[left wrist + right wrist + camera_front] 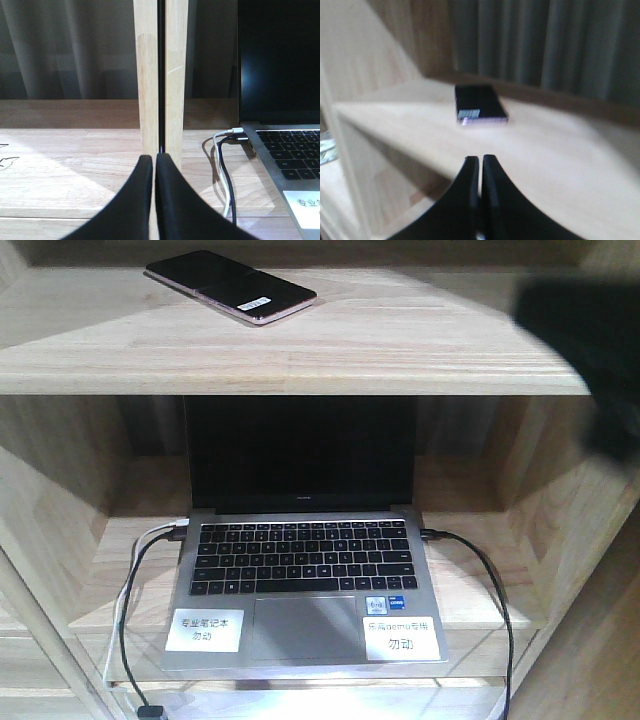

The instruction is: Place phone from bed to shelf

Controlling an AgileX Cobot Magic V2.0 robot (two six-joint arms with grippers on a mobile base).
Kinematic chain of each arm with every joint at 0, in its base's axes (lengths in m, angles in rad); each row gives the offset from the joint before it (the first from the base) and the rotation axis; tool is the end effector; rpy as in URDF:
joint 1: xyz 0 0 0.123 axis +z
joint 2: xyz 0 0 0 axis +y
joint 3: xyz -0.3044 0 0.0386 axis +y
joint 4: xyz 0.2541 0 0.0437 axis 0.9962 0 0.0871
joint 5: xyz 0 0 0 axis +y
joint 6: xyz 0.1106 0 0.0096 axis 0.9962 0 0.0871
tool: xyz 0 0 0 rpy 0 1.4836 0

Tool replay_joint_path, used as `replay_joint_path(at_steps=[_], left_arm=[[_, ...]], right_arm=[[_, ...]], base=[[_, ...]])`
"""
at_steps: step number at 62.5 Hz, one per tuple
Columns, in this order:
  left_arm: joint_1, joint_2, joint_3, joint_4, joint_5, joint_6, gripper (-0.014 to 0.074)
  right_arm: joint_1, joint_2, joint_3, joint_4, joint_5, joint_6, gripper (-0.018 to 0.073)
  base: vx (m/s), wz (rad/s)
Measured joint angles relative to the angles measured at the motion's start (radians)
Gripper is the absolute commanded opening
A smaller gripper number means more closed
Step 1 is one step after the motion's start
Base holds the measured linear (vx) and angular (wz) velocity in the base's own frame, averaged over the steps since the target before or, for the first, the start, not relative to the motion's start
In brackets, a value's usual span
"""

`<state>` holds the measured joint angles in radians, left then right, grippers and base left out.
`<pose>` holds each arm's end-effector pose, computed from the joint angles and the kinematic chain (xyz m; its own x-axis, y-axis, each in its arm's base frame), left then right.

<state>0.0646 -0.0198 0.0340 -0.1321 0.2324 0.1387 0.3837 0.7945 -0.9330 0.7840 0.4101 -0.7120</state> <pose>0.0593 0.0005 0.1782 -0.1568 0.0000 -0.9876 -0.0330 0.9994 0.0052 0.1423 0.0912 0.4378 -0.0854 -0.0047 -0.9963 -0.6174 0.7851 0.0492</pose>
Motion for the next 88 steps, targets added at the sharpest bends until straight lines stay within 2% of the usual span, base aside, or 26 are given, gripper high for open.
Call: replay_joint_path(at_steps=[18,36,88], left_arm=[[0.0,0.0,0.0,0.0,0.0,0.0,0.0001],[0.0,0.0,0.0,0.0,0.0,0.0,0.0001],[0.0,0.0,0.0,0.0,0.0,0.0,0.0001]], right_arm=[[0.0,-0.343,0.286,0.004,0.0,0.001,-0.0007],[0.0,-0.558,0.467,0.01,0.001,0.001,-0.0006],[0.0,-0.583,0.507,0.024,0.009,0.001,-0.0005]], base=[[0.0,0.0],[0.0,0.0],[0.0,0.0]])
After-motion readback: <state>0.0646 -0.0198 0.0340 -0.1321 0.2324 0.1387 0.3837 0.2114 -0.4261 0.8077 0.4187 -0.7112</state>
